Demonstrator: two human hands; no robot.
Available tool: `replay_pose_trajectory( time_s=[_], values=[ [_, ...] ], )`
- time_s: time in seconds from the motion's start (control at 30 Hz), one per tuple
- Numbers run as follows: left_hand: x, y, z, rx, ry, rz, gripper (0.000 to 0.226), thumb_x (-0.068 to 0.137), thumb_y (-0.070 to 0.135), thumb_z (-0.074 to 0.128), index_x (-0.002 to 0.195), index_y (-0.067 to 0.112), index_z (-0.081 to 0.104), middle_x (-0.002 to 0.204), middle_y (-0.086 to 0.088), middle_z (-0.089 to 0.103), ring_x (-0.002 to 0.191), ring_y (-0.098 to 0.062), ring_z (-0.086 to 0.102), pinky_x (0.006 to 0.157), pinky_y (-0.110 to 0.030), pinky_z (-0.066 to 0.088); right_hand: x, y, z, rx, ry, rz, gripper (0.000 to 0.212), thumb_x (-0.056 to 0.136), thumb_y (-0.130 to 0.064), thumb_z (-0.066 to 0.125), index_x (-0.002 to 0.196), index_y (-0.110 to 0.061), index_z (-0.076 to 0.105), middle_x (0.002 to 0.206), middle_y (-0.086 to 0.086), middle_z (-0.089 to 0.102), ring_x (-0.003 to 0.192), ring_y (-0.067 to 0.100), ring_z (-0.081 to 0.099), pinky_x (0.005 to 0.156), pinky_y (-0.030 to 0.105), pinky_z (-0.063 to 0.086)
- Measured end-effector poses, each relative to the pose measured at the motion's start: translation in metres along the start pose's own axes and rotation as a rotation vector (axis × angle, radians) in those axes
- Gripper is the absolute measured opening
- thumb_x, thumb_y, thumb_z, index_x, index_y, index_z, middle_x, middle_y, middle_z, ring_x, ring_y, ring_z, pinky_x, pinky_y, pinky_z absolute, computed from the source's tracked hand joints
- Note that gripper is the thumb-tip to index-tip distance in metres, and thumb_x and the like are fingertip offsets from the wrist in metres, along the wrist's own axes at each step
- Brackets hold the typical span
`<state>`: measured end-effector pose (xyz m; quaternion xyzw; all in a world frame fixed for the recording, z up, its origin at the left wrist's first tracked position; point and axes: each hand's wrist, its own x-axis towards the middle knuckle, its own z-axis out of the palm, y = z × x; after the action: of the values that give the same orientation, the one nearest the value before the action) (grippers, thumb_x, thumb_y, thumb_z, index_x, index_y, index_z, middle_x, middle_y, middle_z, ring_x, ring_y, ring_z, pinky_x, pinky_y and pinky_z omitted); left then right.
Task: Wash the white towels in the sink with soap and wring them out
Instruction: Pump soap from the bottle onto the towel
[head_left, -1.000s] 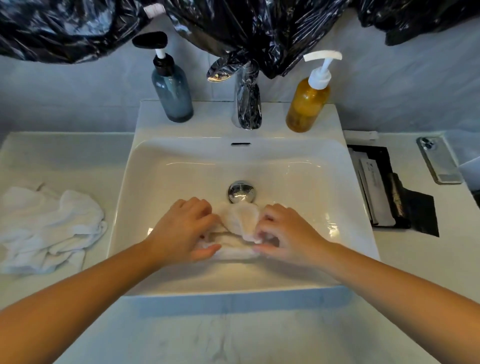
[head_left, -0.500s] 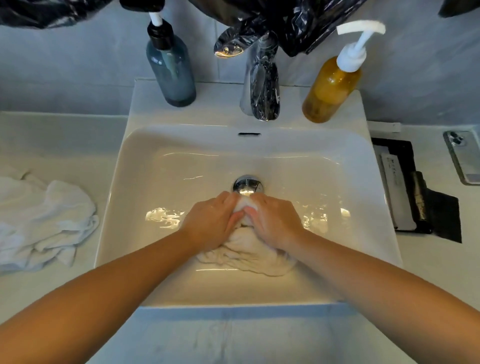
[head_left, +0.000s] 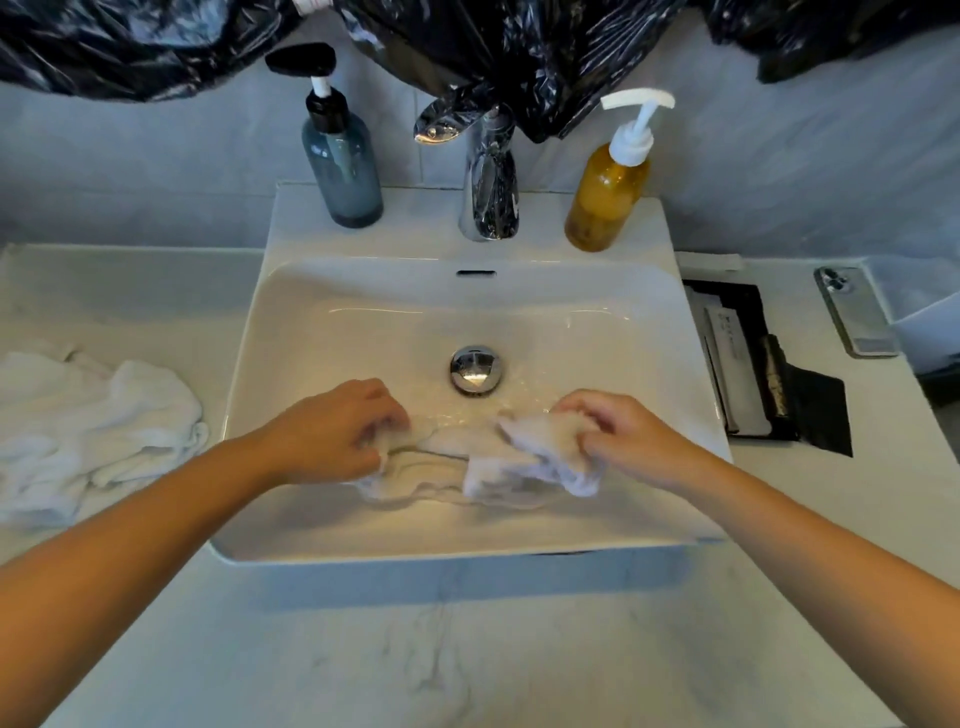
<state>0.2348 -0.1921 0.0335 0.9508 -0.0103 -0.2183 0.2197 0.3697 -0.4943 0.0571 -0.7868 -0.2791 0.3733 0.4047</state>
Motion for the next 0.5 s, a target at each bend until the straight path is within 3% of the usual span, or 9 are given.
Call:
replay_pose_trajectory(
  time_s=[0.1, 0.2, 0.27, 0.33, 0.37, 0.43, 0.5],
  values=[
    [0.009, 0.017, 0.019, 0.005, 0.045, -0.081, 0.061, 0.084, 0.053, 0.052, 0.14, 0.03, 0.042, 0.139, 0.004, 0.042, 0.115, -0.013, 0.04, 0.092, -0.029, 0.043, 0.003, -0.007, 0.045, -0.207, -0.13, -0.045, 0.034, 0.085, -0.011, 0.065, 0.116, -0.023, 0.065, 0.117, -0.009, 0.059, 0.108, 0.006, 0.056, 0.091, 0.02, 0.046],
    [0.012, 0.03, 0.027, 0.045, 0.136, -0.24, 0.071, 0.087, 0.061, 0.055, 0.147, 0.031, 0.031, 0.148, 0.001, 0.037, 0.125, -0.022, 0.043, 0.098, -0.038, 0.047, 0.006, -0.012, 0.067, -0.396, -0.068, -0.126, 0.038, 0.09, -0.035, 0.068, 0.126, -0.025, 0.062, 0.13, -0.007, 0.049, 0.116, 0.009, 0.048, 0.099, 0.031, 0.041],
    [0.004, 0.025, 0.029, 0.161, 0.073, -0.352, 0.078, 0.087, 0.062, 0.056, 0.149, 0.028, 0.024, 0.141, -0.003, 0.045, 0.116, -0.023, 0.052, 0.091, -0.036, 0.051, 0.001, -0.002, 0.054, -0.492, -0.05, -0.086, 0.048, 0.092, -0.05, 0.062, 0.135, -0.032, 0.054, 0.144, -0.006, 0.039, 0.131, 0.013, 0.036, 0.109, 0.038, 0.033],
    [-0.003, 0.02, 0.029, 0.178, -0.01, -0.452, 0.062, 0.092, 0.053, 0.055, 0.143, 0.025, 0.034, 0.127, -0.003, 0.056, 0.1, -0.02, 0.057, 0.081, -0.029, 0.049, -0.006, 0.008, 0.038, -0.631, -0.134, 0.005, 0.067, 0.088, -0.063, 0.059, 0.146, -0.036, 0.038, 0.152, -0.005, 0.03, 0.137, 0.018, 0.029, 0.111, 0.042, 0.03],
    [-0.003, 0.02, 0.027, 0.112, -0.02, -0.499, 0.053, 0.095, 0.046, 0.054, 0.14, 0.024, 0.04, 0.124, -0.004, 0.058, 0.099, -0.021, 0.058, 0.081, -0.029, 0.047, -0.008, 0.011, 0.035, -0.689, -0.157, 0.026, 0.072, 0.086, -0.066, 0.06, 0.147, -0.036, 0.036, 0.149, -0.005, 0.032, 0.133, 0.018, 0.032, 0.107, 0.04, 0.035],
    [0.002, 0.023, 0.02, -0.136, 0.061, -0.579, 0.045, 0.098, 0.04, 0.052, 0.138, 0.02, 0.047, 0.13, -0.009, 0.058, 0.108, -0.027, 0.057, 0.087, -0.033, 0.044, -0.005, 0.009, 0.041, -0.793, -0.067, -0.031, 0.063, 0.084, -0.067, 0.061, 0.135, -0.032, 0.049, 0.129, -0.005, 0.045, 0.116, 0.016, 0.042, 0.087, 0.032, 0.042],
    [0.012, 0.033, 0.006, -0.464, 0.254, -0.621, 0.04, 0.097, 0.039, 0.053, 0.131, 0.017, 0.054, 0.13, -0.01, 0.059, 0.111, -0.029, 0.056, 0.087, -0.033, 0.041, 0.002, 0.0, 0.054, -0.851, 0.028, -0.125, 0.042, 0.087, -0.066, 0.057, 0.108, -0.029, 0.059, 0.102, -0.009, 0.05, 0.096, 0.014, 0.047, 0.065, 0.027, 0.034]
  ],
)
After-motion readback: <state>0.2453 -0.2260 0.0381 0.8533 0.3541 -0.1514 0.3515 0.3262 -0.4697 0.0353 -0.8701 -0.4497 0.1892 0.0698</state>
